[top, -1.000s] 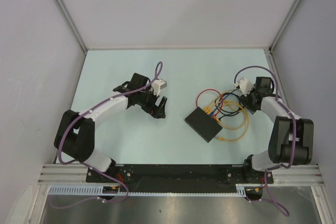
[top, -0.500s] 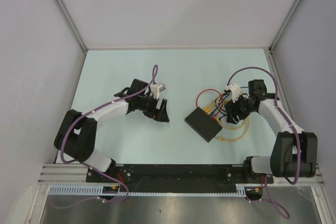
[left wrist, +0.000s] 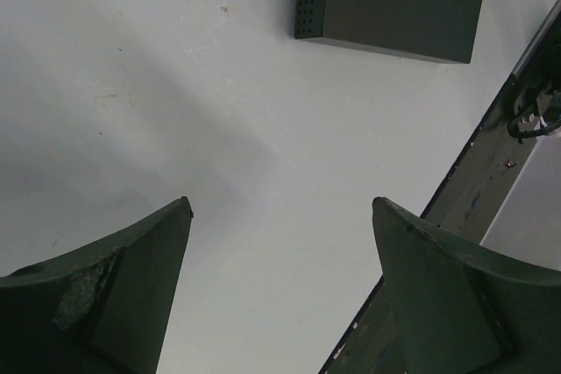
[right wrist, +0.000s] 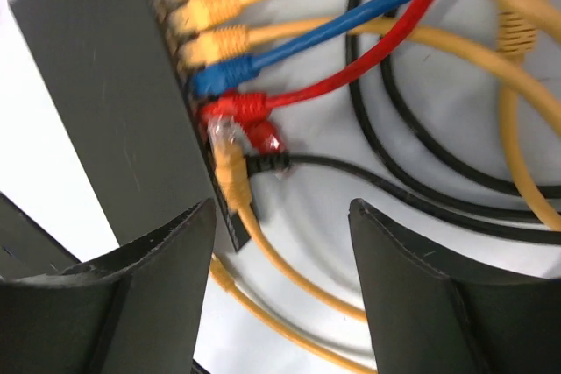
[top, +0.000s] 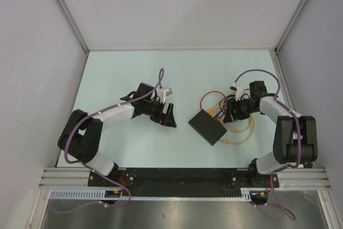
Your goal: Pull the plug from the switch port
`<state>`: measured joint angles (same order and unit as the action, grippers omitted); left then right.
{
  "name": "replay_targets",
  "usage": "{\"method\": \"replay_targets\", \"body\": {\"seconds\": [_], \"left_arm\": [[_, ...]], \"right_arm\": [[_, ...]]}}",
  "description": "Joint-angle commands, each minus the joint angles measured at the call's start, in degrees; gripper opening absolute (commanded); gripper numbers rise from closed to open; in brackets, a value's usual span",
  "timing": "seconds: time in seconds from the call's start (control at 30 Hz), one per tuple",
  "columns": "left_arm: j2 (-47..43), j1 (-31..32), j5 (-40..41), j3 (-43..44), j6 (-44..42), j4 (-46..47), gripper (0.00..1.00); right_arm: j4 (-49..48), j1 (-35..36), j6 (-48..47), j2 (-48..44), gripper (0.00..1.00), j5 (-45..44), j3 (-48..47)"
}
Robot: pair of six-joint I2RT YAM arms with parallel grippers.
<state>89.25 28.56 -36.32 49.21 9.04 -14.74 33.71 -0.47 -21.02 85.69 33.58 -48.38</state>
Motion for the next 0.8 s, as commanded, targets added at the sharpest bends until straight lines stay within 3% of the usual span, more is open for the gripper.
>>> {"method": "replay_targets", "body": {"seconds": [0.0, 0.1, 0.33, 0.6, 0.67, 0.7, 0.77], "left_arm": [[-2.8, 0.3, 0.1, -1.0, -0.6, 0.4, 0.90], [-3.8, 0.3, 0.5, -1.8, -1.2, -0.1, 0.90], [-3.5, 0.3, 2.2, -1.4, -2.7, -1.6, 0.91], [-1.1, 0.3, 2.8, 0.8, -3.6, -3.1, 0.91], [-0.7, 0.3, 2.9, 1.0, -3.9, -3.5, 0.91], [-0.5, 0.3, 3.1, 1.0, -3.9, -3.8, 0.91], [-0.4, 0.3, 3.2, 1.0, -4.0, -4.1, 0.91]], "right_arm": [[-9.8, -1.4, 17.1, 2.4, 0.62, 0.3, -1.5], [-12.2, -6.1, 28.0, 4.5, 0.56, -0.6, -1.6], [-9.2, -12.4, 35.0, 6.2, 0.52, -3.5, -2.0], [-15.8, -14.3, 43.1, 9.8, 0.46, -0.1, -1.9], [-17.5, -14.4, 45.6, 10.9, 0.38, 0.2, -1.9], [-17.7, -14.4, 46.8, 11.3, 0.25, -0.1, -1.9], [-16.5, -14.2, 47.9, 11.6, 0.11, -1.2, -1.8]]}}
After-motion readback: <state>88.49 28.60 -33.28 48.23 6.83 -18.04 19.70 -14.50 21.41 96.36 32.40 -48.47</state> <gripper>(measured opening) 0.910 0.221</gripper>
